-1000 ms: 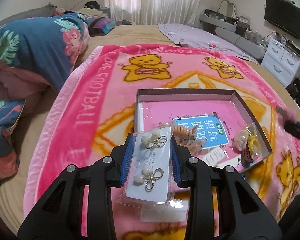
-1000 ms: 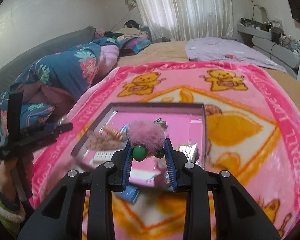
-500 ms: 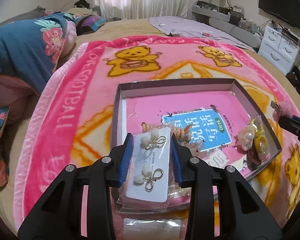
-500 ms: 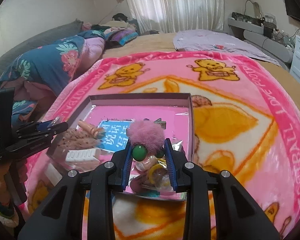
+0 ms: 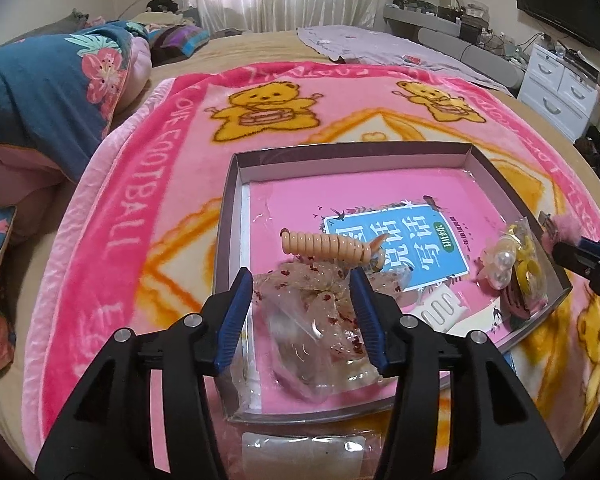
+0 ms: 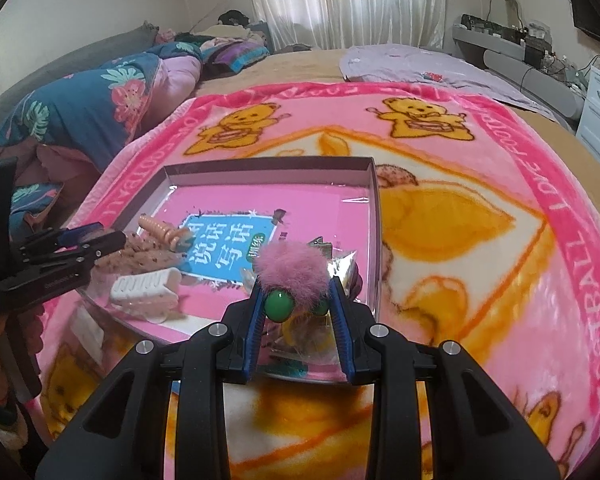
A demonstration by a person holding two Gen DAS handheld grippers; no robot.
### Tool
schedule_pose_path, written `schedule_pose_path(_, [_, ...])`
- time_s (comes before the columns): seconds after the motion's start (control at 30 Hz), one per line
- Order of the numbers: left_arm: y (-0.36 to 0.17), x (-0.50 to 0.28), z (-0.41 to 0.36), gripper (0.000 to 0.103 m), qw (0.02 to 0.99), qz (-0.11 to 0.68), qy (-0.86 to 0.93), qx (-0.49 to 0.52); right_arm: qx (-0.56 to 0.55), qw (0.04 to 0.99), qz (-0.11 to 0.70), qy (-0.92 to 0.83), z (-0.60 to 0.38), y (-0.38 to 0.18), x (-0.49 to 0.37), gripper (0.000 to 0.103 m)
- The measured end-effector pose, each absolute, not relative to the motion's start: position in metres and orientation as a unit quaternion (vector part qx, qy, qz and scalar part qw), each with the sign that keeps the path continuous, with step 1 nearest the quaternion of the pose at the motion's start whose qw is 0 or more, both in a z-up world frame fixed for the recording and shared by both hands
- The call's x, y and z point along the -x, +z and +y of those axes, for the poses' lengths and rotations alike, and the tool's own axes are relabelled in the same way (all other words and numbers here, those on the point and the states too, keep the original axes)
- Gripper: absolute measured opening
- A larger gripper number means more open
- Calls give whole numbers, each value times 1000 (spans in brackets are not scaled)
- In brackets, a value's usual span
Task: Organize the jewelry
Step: 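Open the left tool to drop the earring card while the right tool releases the pom-pom into the box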
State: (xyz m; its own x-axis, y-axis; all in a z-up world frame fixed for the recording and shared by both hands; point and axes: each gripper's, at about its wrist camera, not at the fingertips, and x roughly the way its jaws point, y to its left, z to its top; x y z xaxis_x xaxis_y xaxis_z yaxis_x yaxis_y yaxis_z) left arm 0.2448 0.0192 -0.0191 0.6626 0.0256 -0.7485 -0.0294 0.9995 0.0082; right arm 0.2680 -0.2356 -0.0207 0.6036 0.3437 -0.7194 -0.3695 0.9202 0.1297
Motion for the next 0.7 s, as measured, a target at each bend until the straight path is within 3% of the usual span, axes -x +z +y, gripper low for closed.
schedule_pose_path(0.13, [-15,-240,18,53,914,406,14,5,23,896,398,197,-235,-22,-265,35])
schedule_pose_path(0.2, [-10,-236,18,60,916,401,14,8,21,899,390,198,-236,-18,-261,43])
schedule_pose_path(0.23, [-6,-233,19,63,918,397,13,13,18,903,382,196,-238,-15,-258,56])
schedule_pose_path(0.27, [-1,-231,19,67,919,394,12,16,17,906,376,196,-240,-13,-255,60])
schedule_pose_path(0.4, [13,-222,23,83,923,384,18,27,10,913,356,200,-246,0,-242,65])
schedule_pose_path(0.7, [40,-188,30,90,931,362,34,38,-11,921,325,214,-251,25,-214,81])
